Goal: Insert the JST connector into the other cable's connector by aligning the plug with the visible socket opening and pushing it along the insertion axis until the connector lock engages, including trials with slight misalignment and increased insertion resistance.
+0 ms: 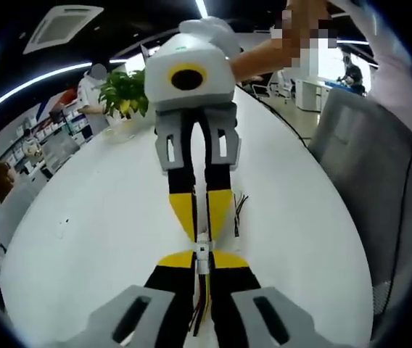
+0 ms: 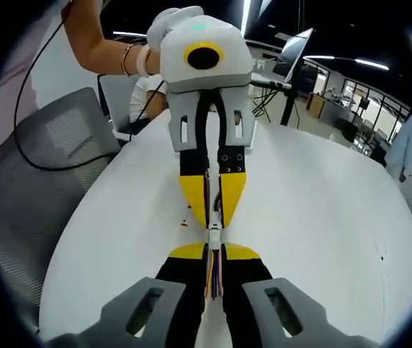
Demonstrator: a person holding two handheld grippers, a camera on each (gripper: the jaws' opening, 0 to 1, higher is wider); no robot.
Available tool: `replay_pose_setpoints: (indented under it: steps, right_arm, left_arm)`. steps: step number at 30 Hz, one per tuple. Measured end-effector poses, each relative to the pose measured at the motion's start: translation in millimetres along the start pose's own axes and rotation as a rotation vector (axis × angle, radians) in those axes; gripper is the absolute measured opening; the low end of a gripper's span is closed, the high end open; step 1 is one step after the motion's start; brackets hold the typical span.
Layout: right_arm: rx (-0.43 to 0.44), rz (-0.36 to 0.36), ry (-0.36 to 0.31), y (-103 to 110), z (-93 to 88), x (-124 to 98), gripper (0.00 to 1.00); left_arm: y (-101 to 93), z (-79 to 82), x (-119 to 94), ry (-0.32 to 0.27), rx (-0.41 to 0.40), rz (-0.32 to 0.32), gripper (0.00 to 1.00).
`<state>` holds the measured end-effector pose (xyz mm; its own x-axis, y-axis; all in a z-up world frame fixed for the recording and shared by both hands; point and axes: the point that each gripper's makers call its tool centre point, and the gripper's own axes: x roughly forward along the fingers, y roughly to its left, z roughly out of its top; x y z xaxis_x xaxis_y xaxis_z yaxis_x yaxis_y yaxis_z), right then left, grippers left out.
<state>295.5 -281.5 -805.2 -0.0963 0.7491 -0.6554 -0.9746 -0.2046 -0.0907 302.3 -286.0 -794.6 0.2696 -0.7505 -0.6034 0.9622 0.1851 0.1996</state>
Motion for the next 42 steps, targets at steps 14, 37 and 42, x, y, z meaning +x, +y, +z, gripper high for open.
replay_pose_setpoints:
  steps: [14, 37, 42]
  right_arm:
    - [-0.032, 0.006, 0.034, 2, -2.9, 4, 0.03]
    - [-0.035, 0.005, 0.087, 2, -10.3, 9, 0.03]
    - [-0.013, -0.003, 0.054, 0, -8.8, 7, 0.03]
  left_arm:
    - [-2.7, 5.5, -3, -0.010, -0.009, 0.000, 0.00]
    - [-1.1, 2.3, 9, -0.015, -0.002, -0.009, 0.00]
    - [0.5, 2.7, 8, -0.037, -0.008, -0.009, 0.00]
